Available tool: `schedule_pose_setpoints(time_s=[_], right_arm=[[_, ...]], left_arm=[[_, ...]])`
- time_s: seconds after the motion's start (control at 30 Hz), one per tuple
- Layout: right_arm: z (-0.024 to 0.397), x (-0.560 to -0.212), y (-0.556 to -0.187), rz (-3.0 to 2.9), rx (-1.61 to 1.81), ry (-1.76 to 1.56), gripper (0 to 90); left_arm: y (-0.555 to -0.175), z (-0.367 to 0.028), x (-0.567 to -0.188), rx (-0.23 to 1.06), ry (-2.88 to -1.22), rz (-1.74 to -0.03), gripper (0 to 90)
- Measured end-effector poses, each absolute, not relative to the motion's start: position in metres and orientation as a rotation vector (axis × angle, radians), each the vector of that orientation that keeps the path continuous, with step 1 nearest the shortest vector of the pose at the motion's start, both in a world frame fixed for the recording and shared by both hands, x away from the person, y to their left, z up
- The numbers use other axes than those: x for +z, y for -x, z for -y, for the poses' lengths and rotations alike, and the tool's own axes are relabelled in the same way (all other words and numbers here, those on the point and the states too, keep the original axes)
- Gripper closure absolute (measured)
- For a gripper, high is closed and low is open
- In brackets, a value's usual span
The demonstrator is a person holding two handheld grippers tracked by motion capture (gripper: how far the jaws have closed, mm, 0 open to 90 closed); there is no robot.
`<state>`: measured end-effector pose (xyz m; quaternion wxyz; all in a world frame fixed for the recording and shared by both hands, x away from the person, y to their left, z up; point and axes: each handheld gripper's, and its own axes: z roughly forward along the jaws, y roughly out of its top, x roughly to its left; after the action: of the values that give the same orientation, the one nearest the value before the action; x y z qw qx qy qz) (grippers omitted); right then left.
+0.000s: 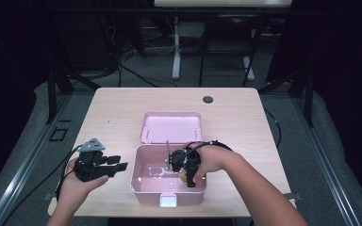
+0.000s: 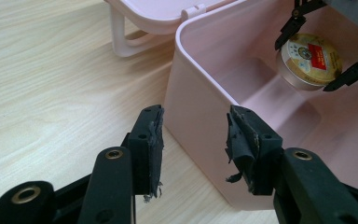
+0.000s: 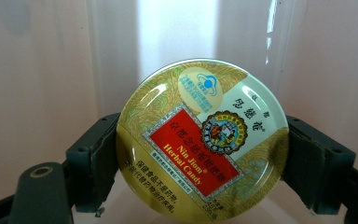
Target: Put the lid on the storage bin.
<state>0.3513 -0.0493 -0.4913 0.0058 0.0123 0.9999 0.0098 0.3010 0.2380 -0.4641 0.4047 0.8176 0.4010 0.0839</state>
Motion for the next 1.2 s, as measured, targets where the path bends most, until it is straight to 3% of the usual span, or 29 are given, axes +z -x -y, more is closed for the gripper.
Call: schedule_pose_setpoints(time_s=[0.7,0.97,1.2], right_arm=[[0.051,-0.501,-0.353,-3.16,0.046,-0.081,19.5],[0.051,-0.498,-0.355,-3.153,0.067,-0.104,14.5],[0.053,-0.484,-0.352,-3.136,0.127,-0.109,15.7]], left_arm=[[-0.302,-0.235,-0.466,0.209,-2.06,-1.007,55.1],[-0.302,-0.236,-0.466,0.203,-2.055,-1.015,54.8],[-0.301,-0.236,-0.466,0.212,-2.05,-1.015,54.6]])
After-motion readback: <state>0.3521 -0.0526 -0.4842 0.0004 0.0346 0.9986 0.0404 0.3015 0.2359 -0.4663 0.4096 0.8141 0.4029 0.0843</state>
